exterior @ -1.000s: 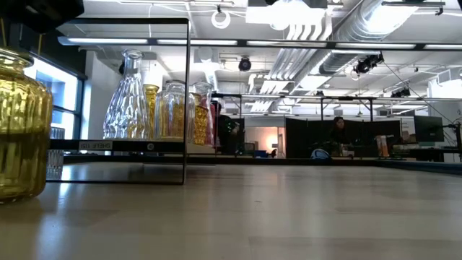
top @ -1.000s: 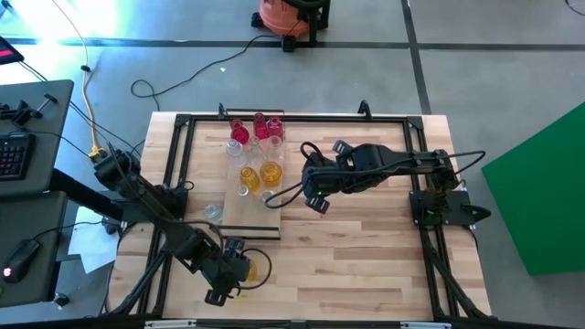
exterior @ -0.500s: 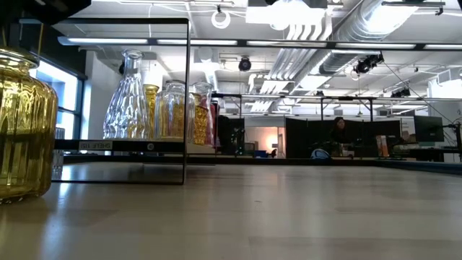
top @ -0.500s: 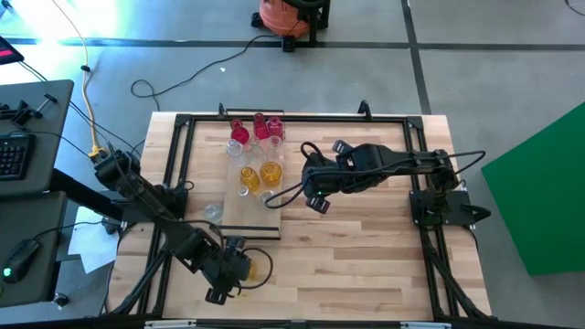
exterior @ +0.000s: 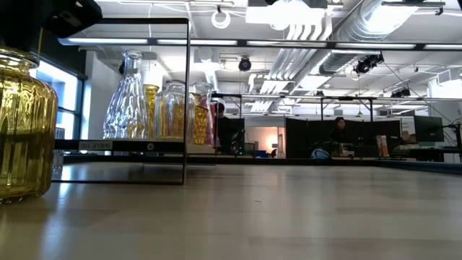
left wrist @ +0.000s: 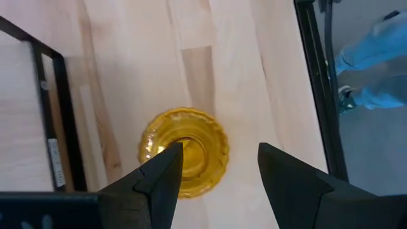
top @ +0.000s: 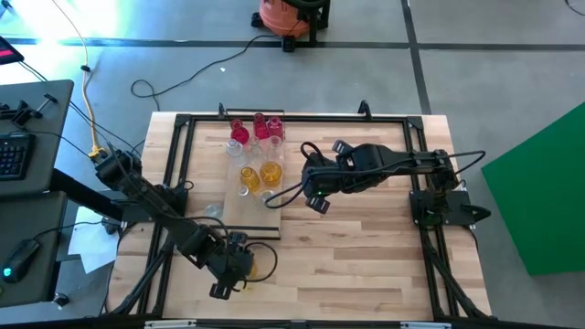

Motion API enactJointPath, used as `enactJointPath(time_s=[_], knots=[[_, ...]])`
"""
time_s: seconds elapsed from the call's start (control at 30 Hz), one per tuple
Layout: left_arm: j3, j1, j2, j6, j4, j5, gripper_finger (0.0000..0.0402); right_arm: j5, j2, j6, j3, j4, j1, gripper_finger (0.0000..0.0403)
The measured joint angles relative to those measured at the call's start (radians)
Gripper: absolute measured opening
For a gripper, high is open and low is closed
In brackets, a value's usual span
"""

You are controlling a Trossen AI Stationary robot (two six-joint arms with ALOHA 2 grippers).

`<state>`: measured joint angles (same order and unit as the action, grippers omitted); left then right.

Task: Sort vases onto shelf
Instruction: Put the yellow vase on the shelf aligned with the other yellow vase

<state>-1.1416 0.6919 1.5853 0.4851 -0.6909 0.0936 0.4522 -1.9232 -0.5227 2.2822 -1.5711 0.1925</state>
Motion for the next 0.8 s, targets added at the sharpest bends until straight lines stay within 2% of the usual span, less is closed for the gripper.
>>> enactJointPath(time_s=[0.8], knots=[[-0.005, -0.011, 0.063, 0.026, 0.041, -0.024, 0.0190, 0.000, 0.000, 0.007, 0.000, 0.000, 0.023, 0.0000]])
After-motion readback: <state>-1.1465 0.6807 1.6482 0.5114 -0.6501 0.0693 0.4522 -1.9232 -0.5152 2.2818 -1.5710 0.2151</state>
